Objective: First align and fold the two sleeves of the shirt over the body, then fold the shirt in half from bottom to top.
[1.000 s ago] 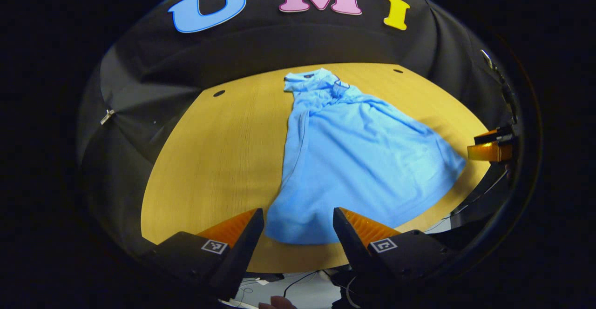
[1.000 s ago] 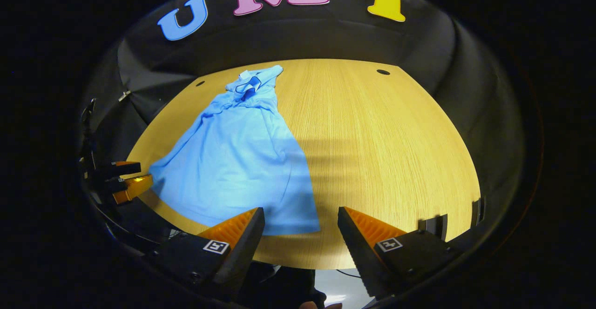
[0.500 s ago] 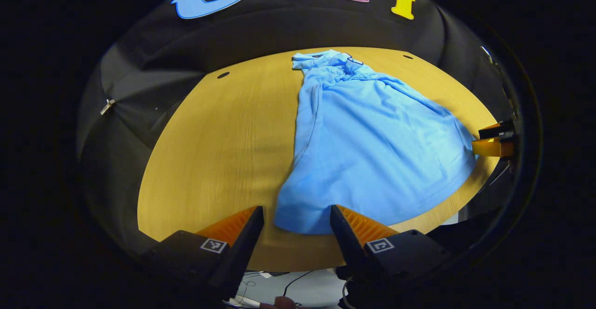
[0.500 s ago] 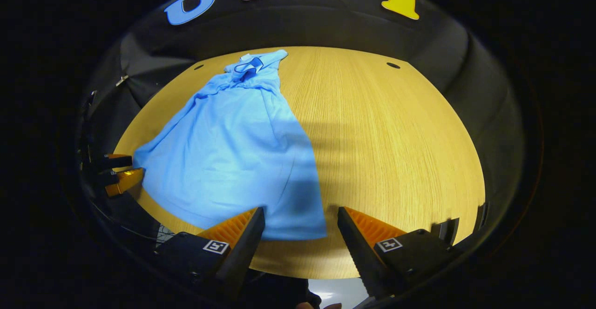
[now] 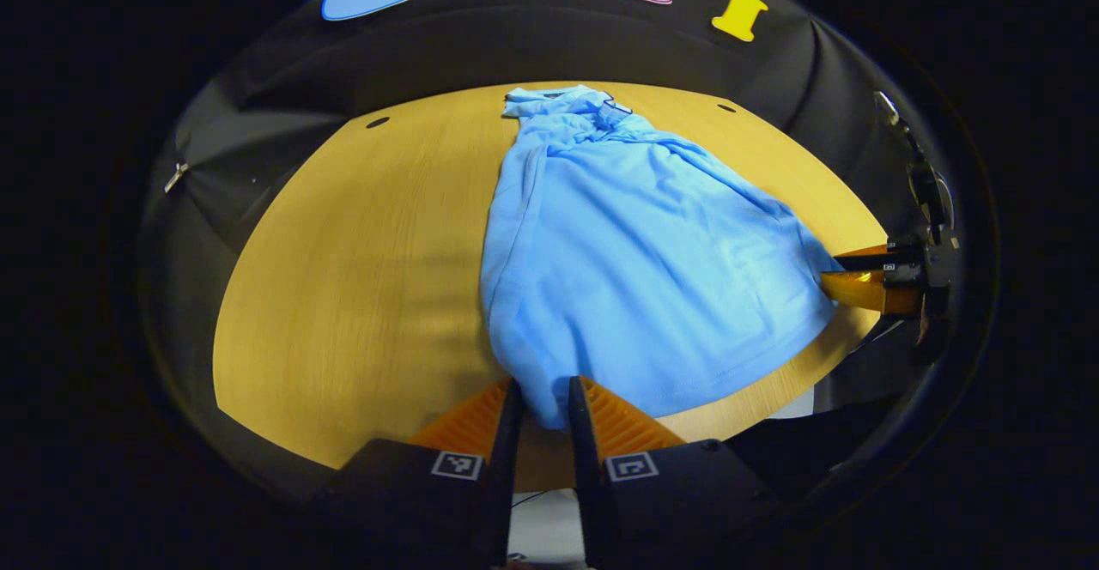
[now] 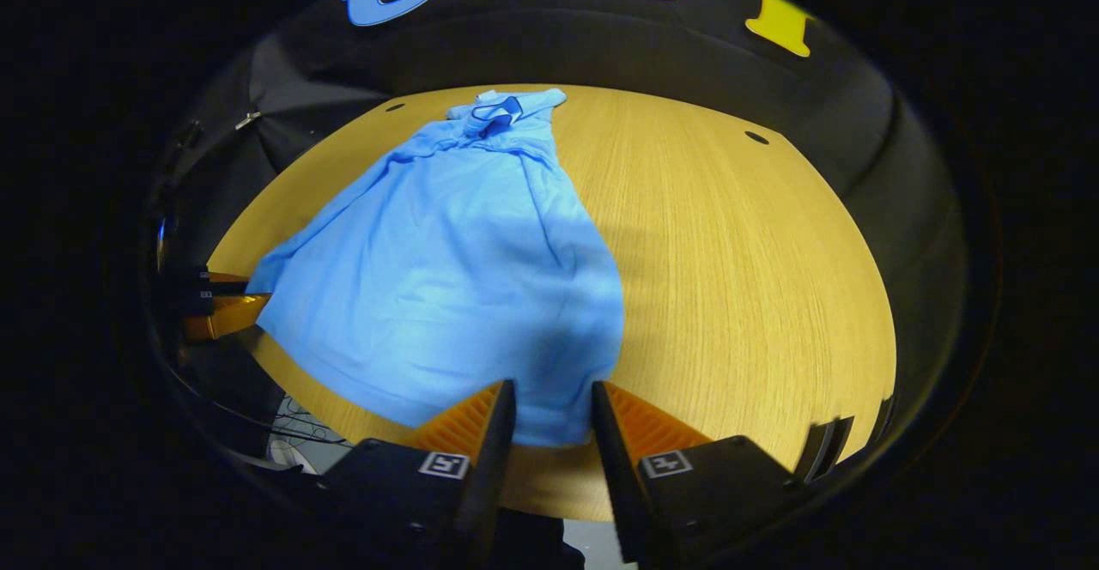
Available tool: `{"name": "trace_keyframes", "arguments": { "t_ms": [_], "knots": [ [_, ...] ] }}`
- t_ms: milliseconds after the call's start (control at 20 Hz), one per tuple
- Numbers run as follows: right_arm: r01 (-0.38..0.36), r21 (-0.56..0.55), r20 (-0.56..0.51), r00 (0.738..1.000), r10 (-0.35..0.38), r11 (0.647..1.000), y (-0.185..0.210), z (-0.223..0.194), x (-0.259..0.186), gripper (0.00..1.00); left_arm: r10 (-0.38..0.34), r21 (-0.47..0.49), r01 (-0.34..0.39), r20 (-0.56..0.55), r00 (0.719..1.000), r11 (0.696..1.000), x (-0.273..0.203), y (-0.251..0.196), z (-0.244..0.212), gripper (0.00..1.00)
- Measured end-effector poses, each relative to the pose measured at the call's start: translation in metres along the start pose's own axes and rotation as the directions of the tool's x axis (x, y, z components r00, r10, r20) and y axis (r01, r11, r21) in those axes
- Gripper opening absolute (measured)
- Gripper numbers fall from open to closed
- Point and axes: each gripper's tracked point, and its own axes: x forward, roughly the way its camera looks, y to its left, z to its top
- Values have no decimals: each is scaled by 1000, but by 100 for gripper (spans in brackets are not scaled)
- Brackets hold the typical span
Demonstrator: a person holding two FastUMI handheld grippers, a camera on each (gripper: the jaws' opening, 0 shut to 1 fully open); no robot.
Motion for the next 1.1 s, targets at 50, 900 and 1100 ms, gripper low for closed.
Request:
{"name": "trace_keyframes", "arguments": {
  "t_ms": [50, 900, 1100],
  "knots": [
    [-13, -4, -4, 1000, 13, 1000, 6, -2, 1, 34, -7, -13, 7, 2, 1000, 1000, 2, -2, 1, 28],
    [-180, 243, 196, 971, 133, 953, 12, 60, -32, 5, -2, -215, 35, 150, 989, 976, -28, -12, 56, 6],
    [-226, 284, 275, 950, 146, 932, 11, 103, -42, 5, -18, -246, 75, 225, 974, 966, -37, -17, 95, 6]
  ]
}}
